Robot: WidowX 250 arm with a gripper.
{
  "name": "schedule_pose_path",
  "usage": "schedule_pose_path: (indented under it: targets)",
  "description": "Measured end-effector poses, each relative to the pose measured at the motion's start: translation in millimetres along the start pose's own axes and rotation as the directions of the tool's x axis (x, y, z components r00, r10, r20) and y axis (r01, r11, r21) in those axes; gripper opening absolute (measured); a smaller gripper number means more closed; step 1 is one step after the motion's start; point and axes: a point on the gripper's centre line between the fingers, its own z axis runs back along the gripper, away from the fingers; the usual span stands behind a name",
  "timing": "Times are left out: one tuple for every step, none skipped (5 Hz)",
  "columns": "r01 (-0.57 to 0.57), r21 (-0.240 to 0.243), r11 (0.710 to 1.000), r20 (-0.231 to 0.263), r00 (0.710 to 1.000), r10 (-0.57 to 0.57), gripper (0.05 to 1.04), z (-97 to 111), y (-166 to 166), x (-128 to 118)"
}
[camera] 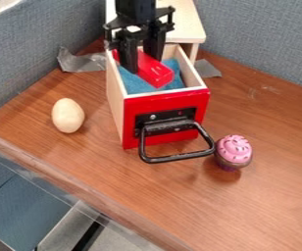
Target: Pick the red object from the drawer and put it on the left side of the drawer.
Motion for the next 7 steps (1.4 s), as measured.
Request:
schedule_pose_path:
  targets:
    - [0.01,-0.025,1.0,0.014,1.0,-0.01,0.571,13.4,4.0,2.0]
    - [-0.016,-0.045,0.999,0.032,0.999,0.018,0.571,21.3,18.9,14.8]
    - [0.034,-0.038,0.999,0.025,0.999,-0.033,0.571,18.2,25.4,7.5]
    - [0.058,-0.023,0.998,0.07,0.996,-0.056,0.571,15.5,39.6,5.3]
    - [0.068,0.013,0.998,0.078,0.995,-0.069,0.571,1.6,60.0,9.9]
    - [0.098,0.038,0.994,0.105,0.989,-0.102,0.571,-8.8,78.6,9.9]
    - [0.121,0.066,0.99,0.126,0.984,-0.129,0.571,-21.6,89.0,10.3]
